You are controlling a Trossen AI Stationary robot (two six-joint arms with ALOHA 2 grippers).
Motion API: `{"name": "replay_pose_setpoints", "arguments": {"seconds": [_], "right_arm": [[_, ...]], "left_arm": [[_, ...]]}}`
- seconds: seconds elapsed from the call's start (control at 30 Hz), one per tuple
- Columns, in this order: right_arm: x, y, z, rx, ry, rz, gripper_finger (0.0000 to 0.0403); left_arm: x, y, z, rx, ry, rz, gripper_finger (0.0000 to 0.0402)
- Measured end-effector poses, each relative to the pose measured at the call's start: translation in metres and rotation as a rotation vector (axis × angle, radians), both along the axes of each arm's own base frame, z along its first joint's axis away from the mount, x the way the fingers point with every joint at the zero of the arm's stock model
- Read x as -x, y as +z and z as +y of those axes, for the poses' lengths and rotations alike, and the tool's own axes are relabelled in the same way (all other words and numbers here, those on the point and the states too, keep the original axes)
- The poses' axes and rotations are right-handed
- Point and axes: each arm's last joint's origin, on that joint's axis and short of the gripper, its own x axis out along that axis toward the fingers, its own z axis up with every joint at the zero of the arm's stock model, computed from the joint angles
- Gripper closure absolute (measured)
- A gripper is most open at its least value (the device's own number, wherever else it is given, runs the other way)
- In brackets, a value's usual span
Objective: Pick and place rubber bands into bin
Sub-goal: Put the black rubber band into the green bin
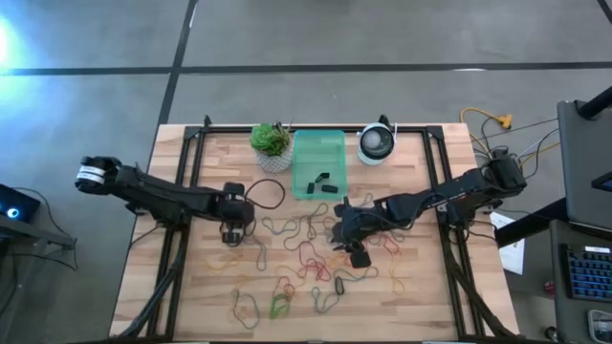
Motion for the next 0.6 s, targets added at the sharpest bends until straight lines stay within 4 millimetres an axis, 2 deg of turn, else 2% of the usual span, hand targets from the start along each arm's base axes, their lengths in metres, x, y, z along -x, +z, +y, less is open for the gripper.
{"name": "replay_pose_setpoints", "arguments": {"seconds": [0.33, 0.43, 0.53, 0.6], "right_arm": [[0.001, 0.000, 0.005, -0.015, -0.003, 0.001, 0.0317], [0.001, 0.000, 0.006, -0.018, -0.002, 0.001, 0.0322], [0.002, 0.000, 0.008, -0.023, -0.002, 0.005, 0.0326], [0.002, 0.000, 0.010, -0.029, -0.004, 0.013, 0.0329]], "left_arm": [[-0.010, -0.025, 0.002, -0.029, -0.035, 0.152, 0.0315], [-0.012, -0.026, 0.003, -0.012, -0.031, 0.170, 0.0342], [-0.015, -0.025, 0.003, -0.004, -0.035, 0.173, 0.0386], [-0.018, -0.023, 0.003, -0.005, -0.035, 0.164, 0.0395]]}}
